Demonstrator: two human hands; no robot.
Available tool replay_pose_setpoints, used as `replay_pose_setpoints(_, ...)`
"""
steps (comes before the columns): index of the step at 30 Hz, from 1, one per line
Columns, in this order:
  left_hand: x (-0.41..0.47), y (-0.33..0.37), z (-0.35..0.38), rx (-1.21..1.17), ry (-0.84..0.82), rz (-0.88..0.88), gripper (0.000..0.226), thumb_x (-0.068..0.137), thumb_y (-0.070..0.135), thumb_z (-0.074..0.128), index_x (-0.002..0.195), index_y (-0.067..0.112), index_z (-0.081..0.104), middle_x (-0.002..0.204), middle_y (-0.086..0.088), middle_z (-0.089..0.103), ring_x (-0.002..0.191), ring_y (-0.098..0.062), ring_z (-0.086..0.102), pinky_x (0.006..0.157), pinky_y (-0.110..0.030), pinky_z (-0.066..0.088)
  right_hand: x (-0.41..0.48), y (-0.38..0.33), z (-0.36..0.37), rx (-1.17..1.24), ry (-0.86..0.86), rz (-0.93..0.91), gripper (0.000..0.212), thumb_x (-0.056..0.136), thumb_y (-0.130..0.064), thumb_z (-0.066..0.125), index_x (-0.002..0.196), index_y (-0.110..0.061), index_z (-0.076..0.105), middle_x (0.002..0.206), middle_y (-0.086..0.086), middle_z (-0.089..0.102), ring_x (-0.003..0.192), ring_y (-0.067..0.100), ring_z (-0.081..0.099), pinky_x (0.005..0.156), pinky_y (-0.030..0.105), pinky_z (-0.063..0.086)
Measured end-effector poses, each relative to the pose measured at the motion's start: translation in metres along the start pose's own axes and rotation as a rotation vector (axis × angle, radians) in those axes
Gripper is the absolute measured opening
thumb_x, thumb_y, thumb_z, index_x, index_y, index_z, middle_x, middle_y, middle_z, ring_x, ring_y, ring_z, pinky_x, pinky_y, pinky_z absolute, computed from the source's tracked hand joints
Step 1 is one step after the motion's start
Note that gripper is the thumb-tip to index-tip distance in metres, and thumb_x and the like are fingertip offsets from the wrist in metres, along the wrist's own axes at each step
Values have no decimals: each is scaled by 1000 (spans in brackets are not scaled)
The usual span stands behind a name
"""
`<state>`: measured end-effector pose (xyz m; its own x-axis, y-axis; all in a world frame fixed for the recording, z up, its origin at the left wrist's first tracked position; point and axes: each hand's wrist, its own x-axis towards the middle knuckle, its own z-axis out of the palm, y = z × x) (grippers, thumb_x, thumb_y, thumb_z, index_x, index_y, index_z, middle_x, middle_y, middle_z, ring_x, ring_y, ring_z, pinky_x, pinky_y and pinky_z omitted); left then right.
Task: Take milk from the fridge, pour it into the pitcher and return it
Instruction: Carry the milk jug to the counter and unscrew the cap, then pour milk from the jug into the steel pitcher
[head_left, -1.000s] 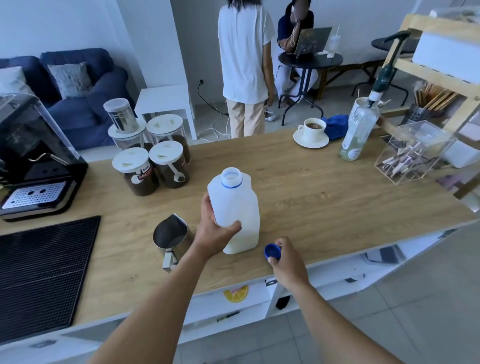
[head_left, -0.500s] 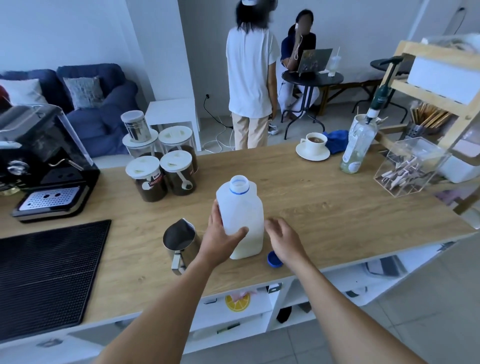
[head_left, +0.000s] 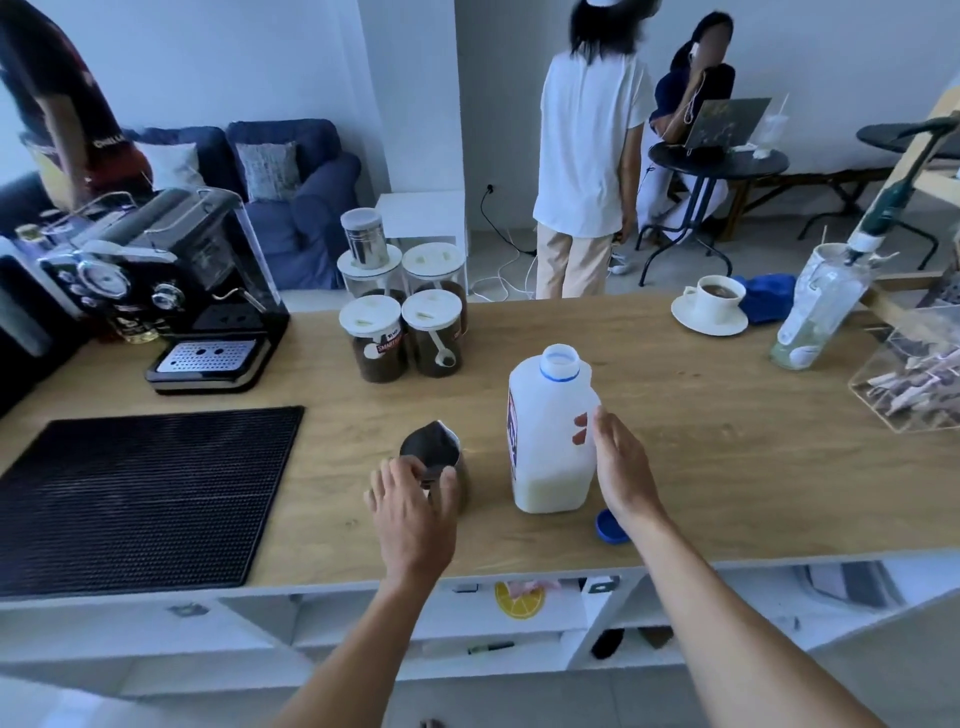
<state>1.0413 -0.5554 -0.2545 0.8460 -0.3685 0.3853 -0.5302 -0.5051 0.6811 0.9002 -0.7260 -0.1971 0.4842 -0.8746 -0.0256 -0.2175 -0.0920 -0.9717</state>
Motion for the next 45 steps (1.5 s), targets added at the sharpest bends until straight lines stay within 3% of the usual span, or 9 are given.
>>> replay_pose_setpoints(5, -15, -24, 11, -38, -73, -292, 33, 94, 49, 48, 89, 17, 42, 90, 2, 47, 90, -22, 47, 83, -39, 36, 7, 7, 8, 22, 2, -57, 39, 94, -48, 36, 83, -20, 61, 83, -8, 64, 87, 15, 57, 75, 30, 41)
replay_pose_setpoints(9, -18, -30, 15, -193, -270, -313, 15, 102, 32, 42, 96, 24, 52, 70, -4, 54, 70, -30, 53, 61, -38, 38, 12, 5, 11, -28, -30, -88, 34, 102, -27, 36, 80, -10, 55, 80, -3, 61, 79, 13, 53, 72, 28, 39)
replay_pose_setpoints(11, -13, -27, 13, -271, -297, -343, 15, 104, 30, 40, 100, 27, 54, 68, -7, 59, 65, -26, 55, 60, -37, 40, 15, 3, 13, -55, -50, -97, 34, 103, -24, 36, 78, -9, 53, 80, -1, 60, 76, 11, 51, 69, 28, 38)
replay_pose_setpoints(14, 1, -24, 11, -389, -341, -475, 38, 104, 32, 41, 81, 6, 56, 68, -5, 60, 60, -16, 50, 58, -31, 39, 22, -2, 19, -66, -44, -103, 35, 102, -24, 36, 76, -7, 52, 79, -2, 60, 75, 12, 50, 65, 21, 37)
replay_pose_setpoints(16, 10, -26, 10, -404, -377, -507, 43, 103, 33, 41, 69, 7, 49, 65, -4, 51, 58, -15, 42, 57, -30, 35, 27, -3, 24, -48, -38, -113, 36, 99, -27, 36, 73, -9, 52, 77, 1, 61, 76, 15, 52, 66, 19, 38)
replay_pose_setpoints(20, 34, -37, 9, -461, -389, -507, 37, 103, 31, 43, 69, 14, 39, 69, -5, 35, 65, -17, 32, 60, -33, 26, 36, -8, 37, -7, -66, -105, 39, 92, -37, 35, 70, -9, 51, 69, 2, 60, 74, 22, 54, 70, 34, 40)
replay_pose_setpoints(26, 74, -59, 15, -497, -472, -492, 38, 104, 32, 43, 69, 18, 39, 65, 3, 34, 63, -14, 32, 61, -33, 27, 54, -22, 57, 68, -60, -85, 43, 93, -38, 37, 72, -4, 51, 64, 5, 57, 70, 20, 54, 74, 34, 40)
replay_pose_setpoints(30, 97, -73, 12, -501, -488, -485, 39, 103, 33, 43, 66, 22, 40, 66, 4, 34, 63, -13, 31, 60, -32, 28, 71, -46, 83, 68, -84, -79, 37, 102, -21, 38, 73, -2, 49, 59, 7, 49, 61, 20, 47, 71, 33, 40)
replay_pose_setpoints(45, 165, -124, 15, -526, -599, -283, 37, 104, 31, 43, 72, 17, 31, 68, 0, 26, 58, -10, 23, 53, -27, 23, 106, -77, 151, -619, -387, -120, 47, 96, -50, 38, 69, -11, 40, 57, -2, 43, 51, 16, 39, 55, 33, 36)
